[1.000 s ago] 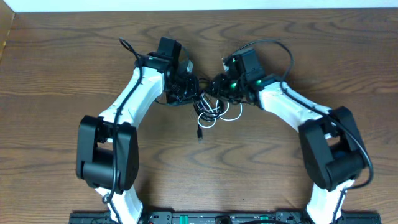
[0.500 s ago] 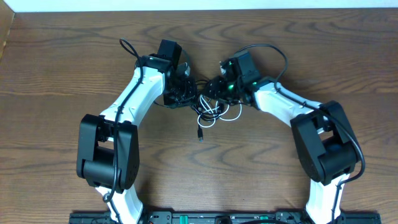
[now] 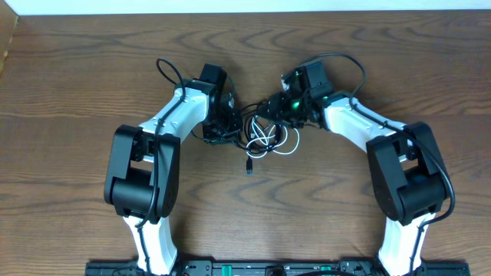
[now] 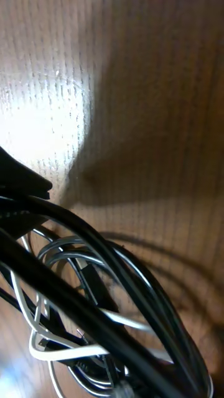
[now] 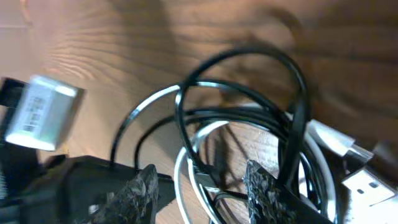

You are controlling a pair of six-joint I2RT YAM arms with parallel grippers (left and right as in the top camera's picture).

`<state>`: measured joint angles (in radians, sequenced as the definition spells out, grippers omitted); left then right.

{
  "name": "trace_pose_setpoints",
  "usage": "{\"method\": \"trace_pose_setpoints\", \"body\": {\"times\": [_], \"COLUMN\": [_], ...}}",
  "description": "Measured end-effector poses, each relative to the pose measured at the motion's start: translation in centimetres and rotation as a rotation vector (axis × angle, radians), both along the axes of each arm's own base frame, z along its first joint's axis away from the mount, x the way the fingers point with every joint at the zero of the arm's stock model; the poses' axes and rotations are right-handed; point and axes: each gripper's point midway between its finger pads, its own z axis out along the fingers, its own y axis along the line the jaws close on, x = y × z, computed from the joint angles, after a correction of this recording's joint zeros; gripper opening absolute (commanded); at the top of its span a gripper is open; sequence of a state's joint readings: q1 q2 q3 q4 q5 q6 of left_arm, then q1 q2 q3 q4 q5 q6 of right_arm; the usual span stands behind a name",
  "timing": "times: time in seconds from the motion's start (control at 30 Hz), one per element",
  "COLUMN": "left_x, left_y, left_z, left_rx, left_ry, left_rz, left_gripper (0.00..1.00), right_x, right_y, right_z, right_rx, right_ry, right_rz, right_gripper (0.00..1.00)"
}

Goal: Untangle cables

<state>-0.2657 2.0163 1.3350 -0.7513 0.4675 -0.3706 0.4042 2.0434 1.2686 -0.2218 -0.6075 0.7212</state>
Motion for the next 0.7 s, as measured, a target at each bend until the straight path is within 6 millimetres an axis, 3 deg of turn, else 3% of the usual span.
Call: {"method": "trace_pose_setpoints", "body": {"times": [0.1, 0.23, 0.47, 0.6, 0.7], "left_x": [0.1, 0.2, 0.6, 0.7, 0.7], "left_y": [0.0, 0.0, -0.1, -0.1, -0.1], "left_z": [0.0, 0.0, 0.0, 0.0, 0.0], "left_rx": [-0.001, -0.002, -0.005, -0.006, -0.005], "left_ry": [-0.005, -0.009, -0.028, -0.031, -0.030], "left_rz": [0.000, 0.000, 0.000, 0.000, 0.000], "left_gripper": [0.07, 0.07, 0.07, 0.07, 0.08], "right_x": [0.0, 0.7, 0.8, 0.4, -0.1], "right_y": [0.3, 0.5, -2.7, -2.8, -0.5], "right_z": [0.0, 1.6, 4.8, 3.4, 0.8], "right_rx": [0.000, 0.084, 0.059, -0.005, -0.026], "right_ry": [-0.010, -0.040, -0.039, -0.018, -0.022], "right_rz": [0.007, 0.029, -0.027, -0.038, 0.005], "right_gripper": [0.38, 0.43, 0.47, 0.44, 0.43]}}
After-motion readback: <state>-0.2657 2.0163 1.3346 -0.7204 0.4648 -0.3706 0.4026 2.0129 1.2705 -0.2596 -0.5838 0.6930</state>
